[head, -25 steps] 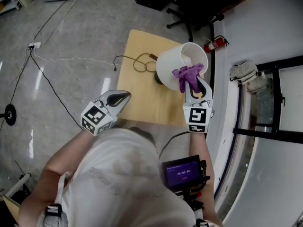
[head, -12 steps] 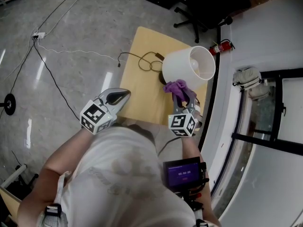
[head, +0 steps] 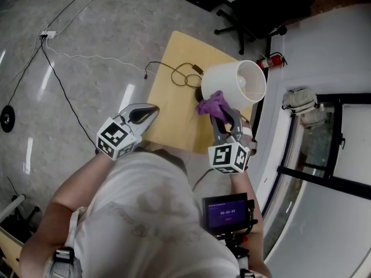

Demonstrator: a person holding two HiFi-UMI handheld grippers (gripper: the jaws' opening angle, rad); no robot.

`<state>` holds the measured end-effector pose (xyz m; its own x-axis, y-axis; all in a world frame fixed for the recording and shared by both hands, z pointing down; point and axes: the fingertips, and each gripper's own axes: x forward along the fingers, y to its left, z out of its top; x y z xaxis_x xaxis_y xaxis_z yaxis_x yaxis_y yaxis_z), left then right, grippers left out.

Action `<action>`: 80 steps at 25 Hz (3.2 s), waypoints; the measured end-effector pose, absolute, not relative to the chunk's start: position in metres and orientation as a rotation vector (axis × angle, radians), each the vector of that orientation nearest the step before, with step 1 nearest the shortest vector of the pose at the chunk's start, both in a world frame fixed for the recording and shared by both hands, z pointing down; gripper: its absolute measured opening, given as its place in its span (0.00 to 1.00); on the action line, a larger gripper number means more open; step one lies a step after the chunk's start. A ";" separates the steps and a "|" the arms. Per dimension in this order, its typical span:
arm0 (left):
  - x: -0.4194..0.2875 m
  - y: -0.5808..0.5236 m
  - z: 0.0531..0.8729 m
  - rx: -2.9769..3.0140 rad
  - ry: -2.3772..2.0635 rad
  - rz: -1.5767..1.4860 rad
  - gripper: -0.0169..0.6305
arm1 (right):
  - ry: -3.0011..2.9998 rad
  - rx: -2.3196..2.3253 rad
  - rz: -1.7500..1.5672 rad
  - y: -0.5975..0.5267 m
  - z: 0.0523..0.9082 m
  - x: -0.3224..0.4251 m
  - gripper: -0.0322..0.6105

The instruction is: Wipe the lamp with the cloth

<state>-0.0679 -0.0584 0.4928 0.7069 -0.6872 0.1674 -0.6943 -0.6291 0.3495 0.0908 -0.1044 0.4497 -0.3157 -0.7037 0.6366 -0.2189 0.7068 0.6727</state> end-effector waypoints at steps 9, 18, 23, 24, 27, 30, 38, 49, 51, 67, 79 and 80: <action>-0.085 -0.058 0.495 2.485 -1.146 -0.036 0.03 | -1.426 0.445 -0.910 -0.151 0.397 0.084 0.22; -0.102 -0.050 0.504 2.423 -1.218 -0.054 0.03 | -1.207 0.187 -0.894 -0.146 0.474 0.088 0.22; -0.113 -0.046 0.508 2.395 -1.244 -0.048 0.03 | -1.131 0.032 -0.877 -0.141 0.521 0.088 0.22; -0.115 -0.045 0.509 2.391 -1.247 -0.042 0.03 | -1.130 0.005 -0.868 -0.139 0.529 0.085 0.23; -0.120 -0.042 0.510 2.387 -1.251 -0.029 0.03 | -1.126 -0.094 -0.842 -0.128 0.556 0.081 0.23; -0.127 -0.043 0.511 2.378 -1.267 -0.022 0.03 | -1.143 -0.142 -0.837 -0.118 0.567 0.072 0.23; -0.126 -0.051 0.503 2.406 -1.251 -0.022 0.03 | -1.160 0.091 -0.932 -0.163 0.430 0.040 0.22; -0.136 -0.056 0.510 2.381 -1.278 -0.065 0.03 | -0.967 -0.119 -0.681 -0.202 0.444 0.075 0.22; -0.145 -0.056 0.512 2.358 -1.307 -0.064 0.03 | -0.964 -0.173 -0.638 -0.202 0.461 0.070 0.22; -0.181 -0.050 0.510 2.285 -1.400 -0.082 0.03 | -1.065 -0.396 -0.429 -0.180 0.515 0.029 0.22; -0.152 -0.067 0.504 2.371 -1.314 -0.063 0.03 | -1.153 -0.148 -0.236 -0.262 0.407 0.052 0.22; -0.152 -0.066 0.505 2.366 -1.317 -0.059 0.03 | -1.154 -0.151 -0.208 -0.264 0.413 0.058 0.22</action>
<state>-0.1518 -0.0662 0.5046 0.5478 -0.8196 0.1679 -0.8014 -0.4565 0.3865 0.0583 -0.2642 0.4131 0.3891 -0.0860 0.9172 0.2404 0.9706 -0.0110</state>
